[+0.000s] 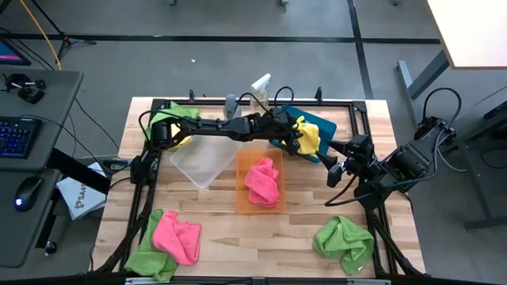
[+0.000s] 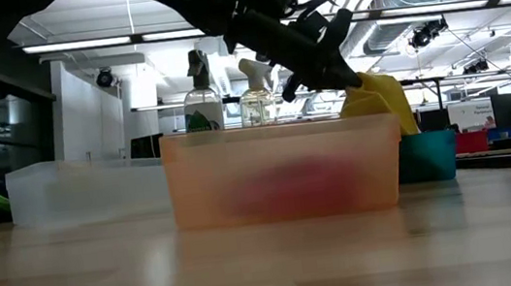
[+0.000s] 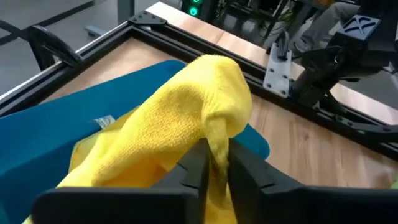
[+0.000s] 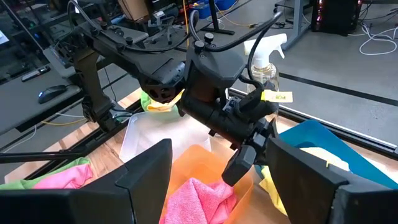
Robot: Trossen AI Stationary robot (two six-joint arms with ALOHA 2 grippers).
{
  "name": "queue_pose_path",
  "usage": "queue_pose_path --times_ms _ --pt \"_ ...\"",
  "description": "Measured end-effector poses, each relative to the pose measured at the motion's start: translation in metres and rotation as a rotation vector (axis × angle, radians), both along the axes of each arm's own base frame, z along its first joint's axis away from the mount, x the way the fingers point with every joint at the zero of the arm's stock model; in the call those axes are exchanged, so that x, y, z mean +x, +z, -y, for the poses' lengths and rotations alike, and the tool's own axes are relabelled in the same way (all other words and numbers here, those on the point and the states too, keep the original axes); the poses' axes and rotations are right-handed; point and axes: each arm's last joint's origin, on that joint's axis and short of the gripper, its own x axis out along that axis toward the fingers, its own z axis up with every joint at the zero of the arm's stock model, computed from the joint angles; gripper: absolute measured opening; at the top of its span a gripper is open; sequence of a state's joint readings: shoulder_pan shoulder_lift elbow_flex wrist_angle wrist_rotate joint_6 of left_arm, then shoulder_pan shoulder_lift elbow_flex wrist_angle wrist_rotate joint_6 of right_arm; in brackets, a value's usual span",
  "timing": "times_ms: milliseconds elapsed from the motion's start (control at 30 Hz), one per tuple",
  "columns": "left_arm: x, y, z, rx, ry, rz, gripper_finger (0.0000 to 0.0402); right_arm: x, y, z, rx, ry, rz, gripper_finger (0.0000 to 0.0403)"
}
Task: Sort microfiber towel by color & place in baskets
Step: Put the bottom yellow towel into the blue bin
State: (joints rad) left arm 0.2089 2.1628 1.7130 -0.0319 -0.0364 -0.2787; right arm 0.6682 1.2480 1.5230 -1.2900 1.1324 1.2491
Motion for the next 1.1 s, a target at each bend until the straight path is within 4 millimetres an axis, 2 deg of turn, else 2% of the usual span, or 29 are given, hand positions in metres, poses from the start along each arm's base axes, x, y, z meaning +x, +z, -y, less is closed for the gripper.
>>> queue_pose_path --times_ms 167,367,500,633,700,767,867,900,933,967,1067,1100 --pt "0.001 0.002 0.000 0.033 -0.014 0.016 0.0112 0.000 0.000 0.000 -0.005 -0.001 -0.005 0.0256" --pt "-0.002 0.025 -0.004 0.091 -0.018 0.109 0.0202 -0.001 -0.001 0.001 -0.010 -0.002 -0.012 0.0256" --pt "-0.018 0.042 -0.012 0.073 -0.008 0.046 0.0236 0.000 -0.002 0.008 0.035 -0.068 0.006 0.0256" --pt "-0.051 0.078 -0.020 0.005 -0.067 -0.009 0.0242 0.001 -0.011 0.027 0.124 -0.188 -0.067 0.0253" --pt "-0.069 0.097 -0.019 -0.039 -0.113 -0.035 0.0239 0.002 -0.017 0.036 0.153 -0.242 -0.161 0.0235" --pt "-0.089 0.111 -0.014 -0.066 -0.147 -0.072 0.0228 0.006 -0.027 0.043 0.153 -0.269 -0.214 0.0197" --pt "-0.119 0.125 0.004 -0.066 -0.183 -0.103 0.0191 0.008 -0.053 0.055 0.187 -0.309 -0.308 0.0097" --pt "-0.130 0.128 0.012 -0.063 -0.188 -0.107 0.0171 0.007 -0.065 0.059 0.206 -0.322 -0.338 0.0055" --pt "-0.140 0.130 0.020 -0.055 -0.189 -0.102 0.0147 0.005 -0.079 0.061 0.232 -0.330 -0.358 0.0029" --pt "-0.151 0.131 0.029 -0.045 -0.176 -0.091 0.0121 0.005 -0.093 0.063 0.270 -0.329 -0.363 0.0018" --pt "-0.184 0.125 0.056 -0.032 -0.133 -0.056 0.0030 0.001 -0.134 0.070 0.416 -0.294 -0.328 0.0020" --pt "-0.194 0.121 0.065 -0.048 -0.116 -0.024 0.0016 0.001 -0.144 0.072 0.459 -0.276 -0.290 0.0012"
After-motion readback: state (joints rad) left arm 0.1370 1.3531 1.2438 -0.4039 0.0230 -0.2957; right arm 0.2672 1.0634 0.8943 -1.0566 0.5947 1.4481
